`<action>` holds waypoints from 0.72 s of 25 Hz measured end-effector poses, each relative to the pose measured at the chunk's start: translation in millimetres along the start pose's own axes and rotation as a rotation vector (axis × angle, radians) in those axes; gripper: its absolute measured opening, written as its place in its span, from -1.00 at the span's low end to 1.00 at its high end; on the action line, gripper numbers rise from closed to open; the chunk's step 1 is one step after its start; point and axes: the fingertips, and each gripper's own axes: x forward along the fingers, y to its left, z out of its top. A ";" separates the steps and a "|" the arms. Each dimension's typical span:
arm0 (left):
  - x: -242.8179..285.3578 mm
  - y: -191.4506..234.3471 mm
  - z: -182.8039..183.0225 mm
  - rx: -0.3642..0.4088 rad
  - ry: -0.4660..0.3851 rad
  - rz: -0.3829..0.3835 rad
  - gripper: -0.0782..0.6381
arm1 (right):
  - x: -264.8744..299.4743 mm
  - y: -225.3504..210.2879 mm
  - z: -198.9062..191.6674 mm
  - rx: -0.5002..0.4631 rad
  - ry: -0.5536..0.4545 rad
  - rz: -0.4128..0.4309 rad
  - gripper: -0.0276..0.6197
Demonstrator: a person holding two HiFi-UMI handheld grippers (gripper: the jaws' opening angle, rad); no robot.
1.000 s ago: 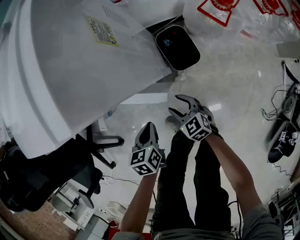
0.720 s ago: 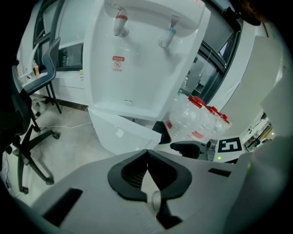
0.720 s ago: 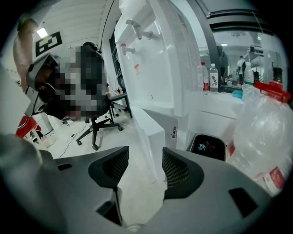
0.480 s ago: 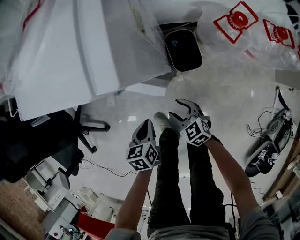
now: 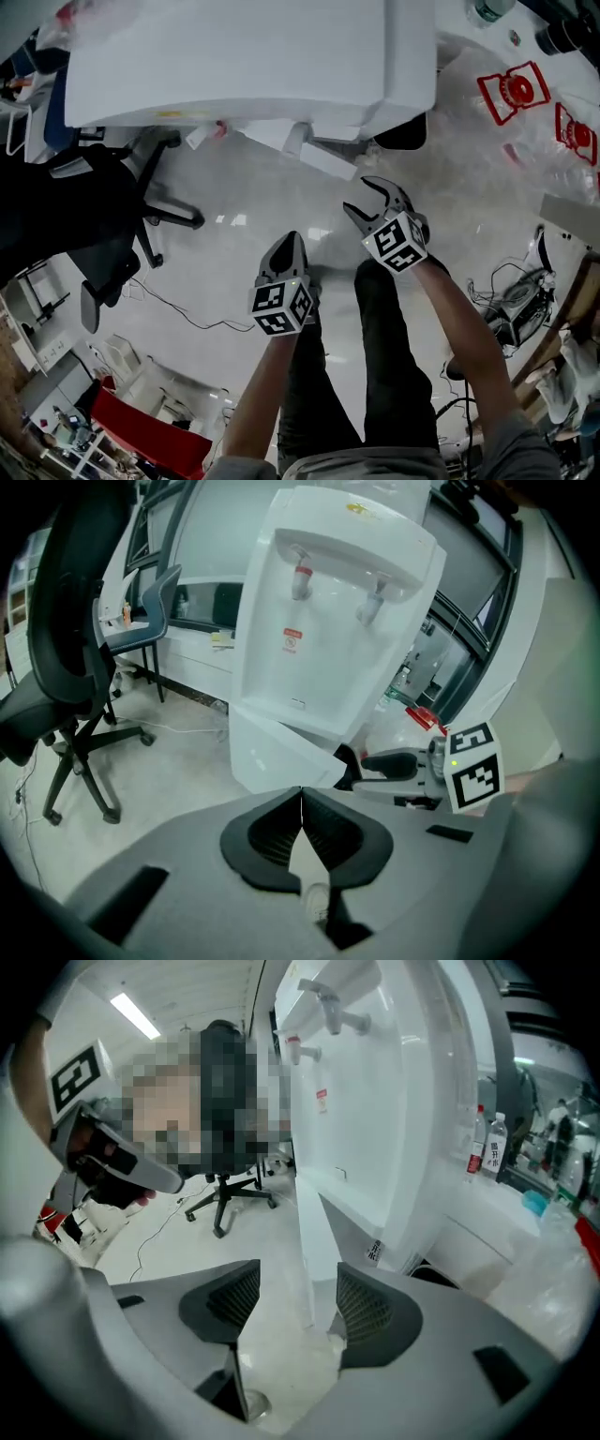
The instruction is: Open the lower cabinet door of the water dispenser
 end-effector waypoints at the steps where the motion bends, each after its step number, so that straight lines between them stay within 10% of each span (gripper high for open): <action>1: -6.2 5.6 -2.3 0.000 -0.007 0.003 -0.75 | 4.7 -0.7 3.3 -0.014 0.016 -0.001 -0.18; 18: -71.7 112.9 -24.9 -0.105 -0.104 0.068 -0.75 | 78.2 -21.6 19.6 -0.082 0.229 -0.100 -0.13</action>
